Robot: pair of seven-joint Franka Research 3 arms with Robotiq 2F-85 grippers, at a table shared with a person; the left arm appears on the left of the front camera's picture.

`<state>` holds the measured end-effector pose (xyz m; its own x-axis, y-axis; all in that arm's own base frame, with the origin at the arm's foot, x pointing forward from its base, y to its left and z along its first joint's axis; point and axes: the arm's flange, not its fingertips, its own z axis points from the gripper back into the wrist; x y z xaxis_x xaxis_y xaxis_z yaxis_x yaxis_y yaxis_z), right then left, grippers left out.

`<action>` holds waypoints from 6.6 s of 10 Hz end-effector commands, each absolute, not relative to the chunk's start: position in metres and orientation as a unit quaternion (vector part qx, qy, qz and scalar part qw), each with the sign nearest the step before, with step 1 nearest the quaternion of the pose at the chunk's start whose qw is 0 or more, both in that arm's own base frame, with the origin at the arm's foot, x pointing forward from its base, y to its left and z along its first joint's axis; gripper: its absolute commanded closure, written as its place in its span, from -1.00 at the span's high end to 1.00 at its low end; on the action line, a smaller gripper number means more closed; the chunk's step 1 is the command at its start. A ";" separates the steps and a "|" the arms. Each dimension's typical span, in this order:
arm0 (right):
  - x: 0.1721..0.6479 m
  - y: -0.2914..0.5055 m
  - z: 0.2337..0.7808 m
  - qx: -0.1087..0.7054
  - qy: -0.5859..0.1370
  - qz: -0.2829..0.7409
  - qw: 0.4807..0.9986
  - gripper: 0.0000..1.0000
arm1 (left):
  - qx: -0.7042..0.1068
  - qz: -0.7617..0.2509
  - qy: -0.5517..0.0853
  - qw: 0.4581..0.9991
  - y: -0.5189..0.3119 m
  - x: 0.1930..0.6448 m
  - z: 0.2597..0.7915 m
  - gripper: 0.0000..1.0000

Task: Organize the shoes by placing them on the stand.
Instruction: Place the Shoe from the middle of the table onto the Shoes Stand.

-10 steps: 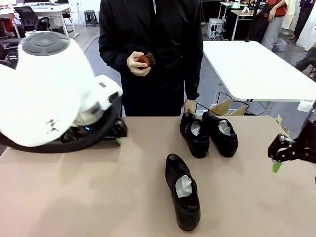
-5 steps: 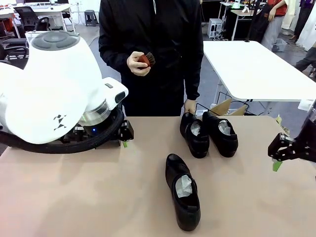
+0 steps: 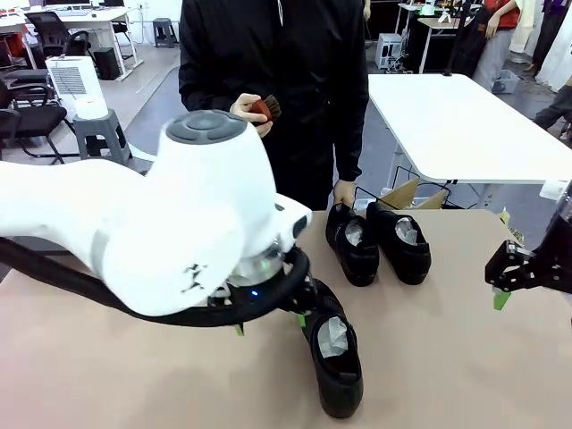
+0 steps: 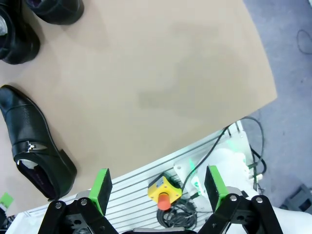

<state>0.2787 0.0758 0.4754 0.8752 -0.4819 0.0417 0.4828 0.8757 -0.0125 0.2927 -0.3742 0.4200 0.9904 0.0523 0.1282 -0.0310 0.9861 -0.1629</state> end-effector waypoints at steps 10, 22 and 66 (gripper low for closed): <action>0.278 0.075 0.476 -0.009 -0.018 -0.245 0.969 1.00 | -0.070 -0.001 -0.054 0.996 -0.428 0.290 0.364 1.00; 0.278 0.075 0.476 -0.009 -0.018 -0.245 0.969 1.00 | -0.030 -0.015 -0.035 0.999 -0.449 0.302 0.348 -1.00; 0.278 0.075 0.476 -0.009 -0.018 -0.245 0.969 1.00 | 0.010 0.033 -0.244 0.969 -0.192 0.543 0.424 -1.00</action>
<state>0.2785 0.0759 0.4754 0.8752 -0.4819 0.0423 0.4828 0.8757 -0.0131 0.5373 -0.1851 0.4241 0.8912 0.0444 0.4514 -0.0441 0.9990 -0.0111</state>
